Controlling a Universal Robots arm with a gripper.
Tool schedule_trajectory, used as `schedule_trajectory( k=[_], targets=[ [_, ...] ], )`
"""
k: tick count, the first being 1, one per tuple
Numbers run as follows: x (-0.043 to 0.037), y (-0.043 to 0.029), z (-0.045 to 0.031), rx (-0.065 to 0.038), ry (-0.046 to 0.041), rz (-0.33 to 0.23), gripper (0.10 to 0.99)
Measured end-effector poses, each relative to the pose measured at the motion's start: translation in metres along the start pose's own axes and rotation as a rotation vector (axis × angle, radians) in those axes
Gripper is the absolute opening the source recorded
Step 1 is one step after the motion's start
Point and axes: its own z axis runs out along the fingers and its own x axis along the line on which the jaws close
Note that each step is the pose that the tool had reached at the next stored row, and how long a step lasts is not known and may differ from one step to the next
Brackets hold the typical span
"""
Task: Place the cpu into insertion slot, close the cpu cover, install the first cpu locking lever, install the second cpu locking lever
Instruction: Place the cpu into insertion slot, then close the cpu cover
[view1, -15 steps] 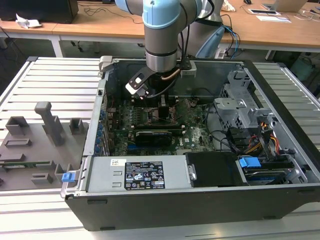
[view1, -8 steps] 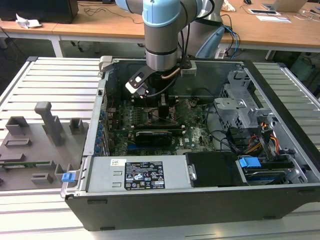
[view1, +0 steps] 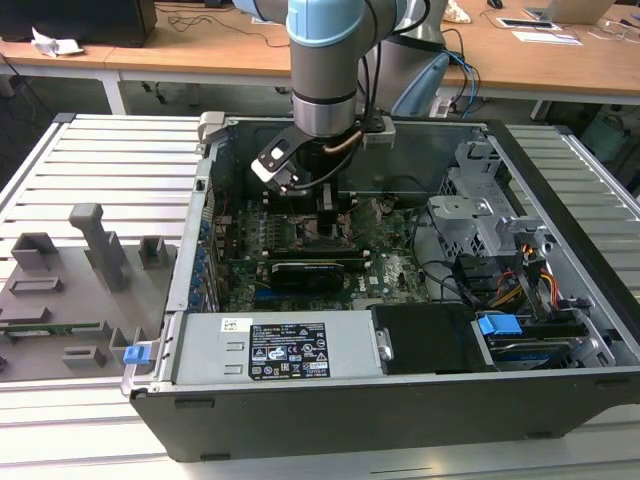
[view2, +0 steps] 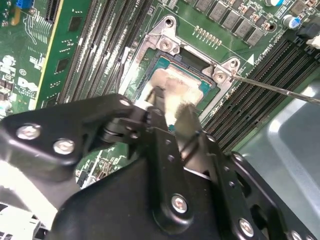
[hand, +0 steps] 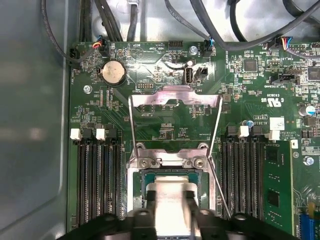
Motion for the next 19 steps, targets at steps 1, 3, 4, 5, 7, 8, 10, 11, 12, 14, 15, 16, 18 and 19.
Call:
schedule_trajectory(
  k=[1,3,4,5,7,8,10,11,12,14,15,16,18,19],
  targets=[
    [0.0,0.0002,-0.0001,0.002,0.0,0.0,0.282],
    [0.0,0.0002,-0.0003,0.003,-0.0001,0.0,0.224],
    [0.0,0.0003,-0.0007,0.003,-0.0002,0.0,0.161],
    [0.0,0.0004,-0.0012,0.003,0.0,0.0,0.106],
    [0.0,0.0005,-0.0034,0.003,0.0,0.0,0.106],
    [0.0,0.0006,-0.0047,0.003,0.0,0.0,0.106],
    [0.0001,0.0008,-0.0063,0.003,0.0001,0.0,0.106],
    [0.0001,0.0008,-0.0067,0.003,0.0001,0.0,0.106],
    [0.0,0.0008,-0.0072,0.003,0.0,0.0,0.106],
    [0.0,0.001,-0.0093,0.003,0.0,0.0,0.106],
    [0.0001,0.0011,-0.0105,0.003,0.0002,0.0,0.106],
    [0.0,0.0013,-0.0128,0.003,0.0001,0.0,0.106],
    [0.0,0.0015,-0.0155,0.003,0.0001,0.0,0.106],
    [0.0,0.0015,-0.0165,0.003,0.0,0.0,0.106]
  ],
)
